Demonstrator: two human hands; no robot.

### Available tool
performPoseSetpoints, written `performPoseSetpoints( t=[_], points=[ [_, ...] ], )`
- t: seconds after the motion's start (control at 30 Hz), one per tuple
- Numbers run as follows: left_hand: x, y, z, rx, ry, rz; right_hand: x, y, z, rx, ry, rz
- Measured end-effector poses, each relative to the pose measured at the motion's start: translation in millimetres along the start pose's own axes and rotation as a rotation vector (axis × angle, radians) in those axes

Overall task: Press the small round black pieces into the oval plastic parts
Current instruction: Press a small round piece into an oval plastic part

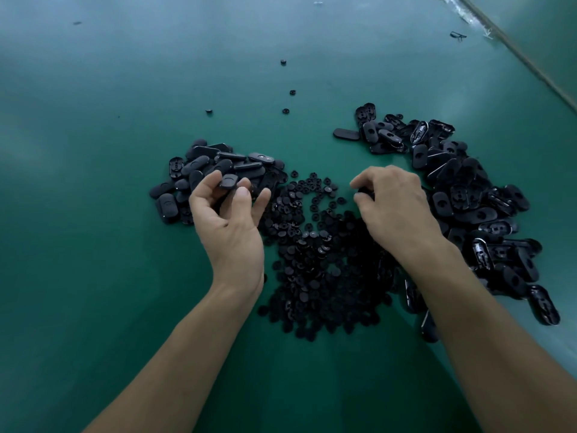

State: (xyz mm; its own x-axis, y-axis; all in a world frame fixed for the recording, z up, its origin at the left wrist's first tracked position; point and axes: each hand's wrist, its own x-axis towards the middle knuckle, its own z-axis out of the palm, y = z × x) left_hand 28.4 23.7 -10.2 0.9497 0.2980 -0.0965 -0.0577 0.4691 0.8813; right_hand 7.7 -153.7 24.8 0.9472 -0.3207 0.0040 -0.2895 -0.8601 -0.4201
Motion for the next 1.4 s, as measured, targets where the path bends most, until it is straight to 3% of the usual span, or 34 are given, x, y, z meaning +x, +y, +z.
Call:
performPoseSetpoints(
  t=[0.2, 0.33, 0.47, 0.77, 0.9, 1.07, 1.4],
  points=[
    [-1, 0, 0, 0.069, -0.015, -0.012, -1, -1, 3, 0.113, 0.098, -0.024],
    [-5, 0, -1, 0.155, -0.09, 0.075, 2, -1, 5, 0.211, 0.166, -0.061],
    [-6, -1, -2, 0.215, -0.172, 0.142, 1, -8, 7, 0.346, 0.13, -0.104],
    [-9, 0, -5, 0.276, -0.381, 0.159, -17, -36, 10, 0.592, 0.092, -0.382],
    [-8, -1, -6, 0.273, -0.342, 0.152, -16, -37, 9, 0.631, 0.054, -0.364],
    [-6, -2, -7, 0.3, -0.361, 0.146, -14, -28, 10, 0.81, -0.135, -0.175],
    [-7, -4, -7, 0.318, -0.35, 0.127, -11, -27, 12, 0.803, -0.163, -0.159]
  ],
)
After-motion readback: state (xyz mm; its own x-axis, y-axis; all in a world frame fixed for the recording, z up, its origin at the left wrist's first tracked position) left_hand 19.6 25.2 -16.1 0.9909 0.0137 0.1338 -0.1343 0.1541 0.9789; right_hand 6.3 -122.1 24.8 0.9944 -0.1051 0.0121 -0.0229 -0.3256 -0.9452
